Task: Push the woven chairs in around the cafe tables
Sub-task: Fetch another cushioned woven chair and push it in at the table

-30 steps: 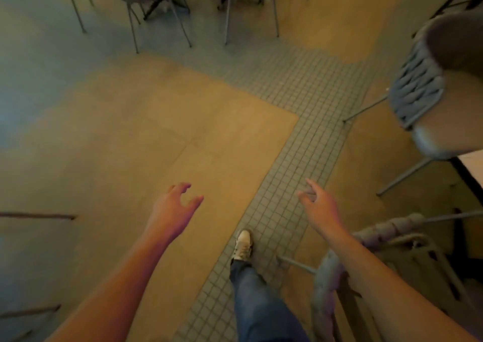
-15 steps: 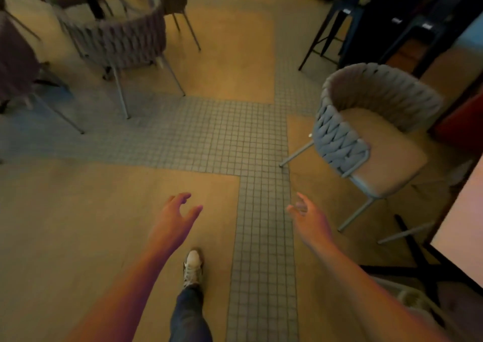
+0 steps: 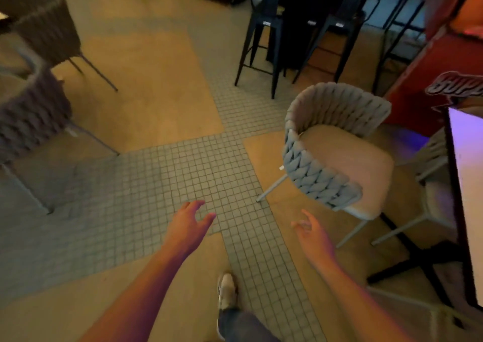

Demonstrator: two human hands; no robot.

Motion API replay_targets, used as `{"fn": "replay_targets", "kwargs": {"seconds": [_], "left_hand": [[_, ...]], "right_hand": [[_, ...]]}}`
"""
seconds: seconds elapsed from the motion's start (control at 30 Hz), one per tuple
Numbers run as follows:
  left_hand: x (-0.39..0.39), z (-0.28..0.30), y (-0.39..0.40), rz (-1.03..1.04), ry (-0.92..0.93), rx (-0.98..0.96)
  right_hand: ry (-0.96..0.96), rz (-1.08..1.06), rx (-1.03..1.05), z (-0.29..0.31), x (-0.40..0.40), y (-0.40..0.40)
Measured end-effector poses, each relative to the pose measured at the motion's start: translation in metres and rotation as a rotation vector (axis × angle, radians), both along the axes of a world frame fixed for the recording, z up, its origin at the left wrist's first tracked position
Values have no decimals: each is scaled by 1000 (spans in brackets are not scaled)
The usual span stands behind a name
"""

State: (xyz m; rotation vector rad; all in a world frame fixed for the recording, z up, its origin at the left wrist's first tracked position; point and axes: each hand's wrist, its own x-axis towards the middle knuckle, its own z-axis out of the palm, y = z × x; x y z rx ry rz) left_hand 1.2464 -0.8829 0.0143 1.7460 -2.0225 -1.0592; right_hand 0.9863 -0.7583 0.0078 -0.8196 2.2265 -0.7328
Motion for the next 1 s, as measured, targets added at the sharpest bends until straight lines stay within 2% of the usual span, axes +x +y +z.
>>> {"fn": "replay_targets", "kwargs": {"seconds": [0.3,0.57,0.73,1.0], "left_hand": [[-110,10,-228,-261,-81,-50],[-205,7,-380,-467,-158,-2],[-318,-11,-472,-672,-156,6],[-492,-21,-557,-967,-240,-38]], "right_hand": [[-47,-200,-113,-12,-66,-174],[-6,-454,-66,-20,-131,-258],[15,-748,-1,-34,-183,-294],[23,-1256,14,-43,-219,-316]]}}
